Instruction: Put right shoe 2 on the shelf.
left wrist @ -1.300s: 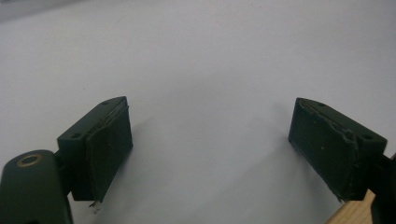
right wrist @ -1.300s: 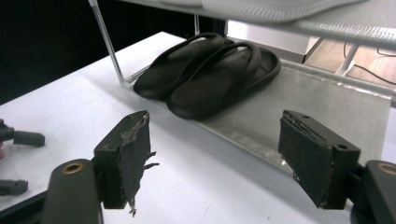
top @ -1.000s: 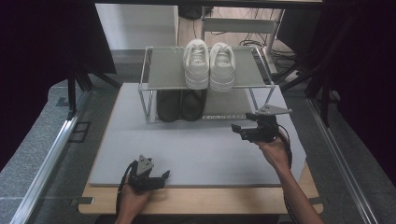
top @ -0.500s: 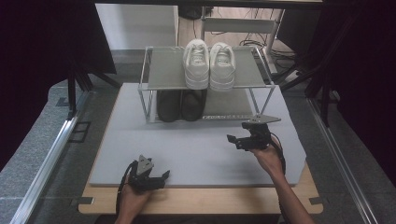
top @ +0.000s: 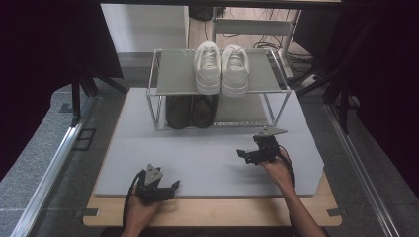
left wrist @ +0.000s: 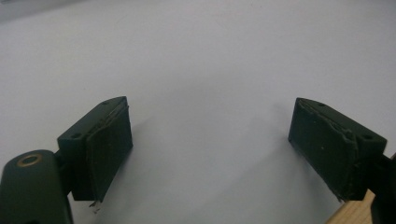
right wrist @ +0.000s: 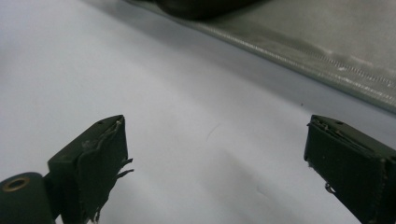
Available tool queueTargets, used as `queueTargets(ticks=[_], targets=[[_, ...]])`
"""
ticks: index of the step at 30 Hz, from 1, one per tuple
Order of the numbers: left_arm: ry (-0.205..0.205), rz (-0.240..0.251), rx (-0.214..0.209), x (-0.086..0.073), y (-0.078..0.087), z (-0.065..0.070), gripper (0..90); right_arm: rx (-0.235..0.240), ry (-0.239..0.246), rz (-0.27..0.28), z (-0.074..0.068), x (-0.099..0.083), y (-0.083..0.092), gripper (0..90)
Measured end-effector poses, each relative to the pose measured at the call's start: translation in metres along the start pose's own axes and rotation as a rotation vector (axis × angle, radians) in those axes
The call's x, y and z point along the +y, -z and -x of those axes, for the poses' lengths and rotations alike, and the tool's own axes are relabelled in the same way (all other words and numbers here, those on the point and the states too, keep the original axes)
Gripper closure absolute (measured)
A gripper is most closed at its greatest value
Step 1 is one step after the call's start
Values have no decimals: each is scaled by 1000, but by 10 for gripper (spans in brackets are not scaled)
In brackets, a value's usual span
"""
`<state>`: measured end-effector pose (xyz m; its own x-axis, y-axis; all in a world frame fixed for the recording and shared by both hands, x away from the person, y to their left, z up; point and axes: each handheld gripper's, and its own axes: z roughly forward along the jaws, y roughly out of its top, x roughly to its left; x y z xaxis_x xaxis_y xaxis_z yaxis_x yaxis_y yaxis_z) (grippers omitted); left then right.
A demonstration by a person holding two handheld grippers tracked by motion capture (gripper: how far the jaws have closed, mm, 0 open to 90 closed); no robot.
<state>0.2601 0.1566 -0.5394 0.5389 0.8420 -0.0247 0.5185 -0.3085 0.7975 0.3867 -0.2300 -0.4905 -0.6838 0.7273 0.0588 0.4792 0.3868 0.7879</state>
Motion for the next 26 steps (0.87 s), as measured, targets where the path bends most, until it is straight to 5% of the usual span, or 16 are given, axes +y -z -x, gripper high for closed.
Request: queueTargets(ticks=[13, 26], targets=[[-1, -1, 1, 0, 0, 0, 134, -13, 10, -75, 2, -23, -21, 55], [-1, -1, 1, 0, 0, 0, 134, -33, 51, -116, -2, -23, -25, 79]])
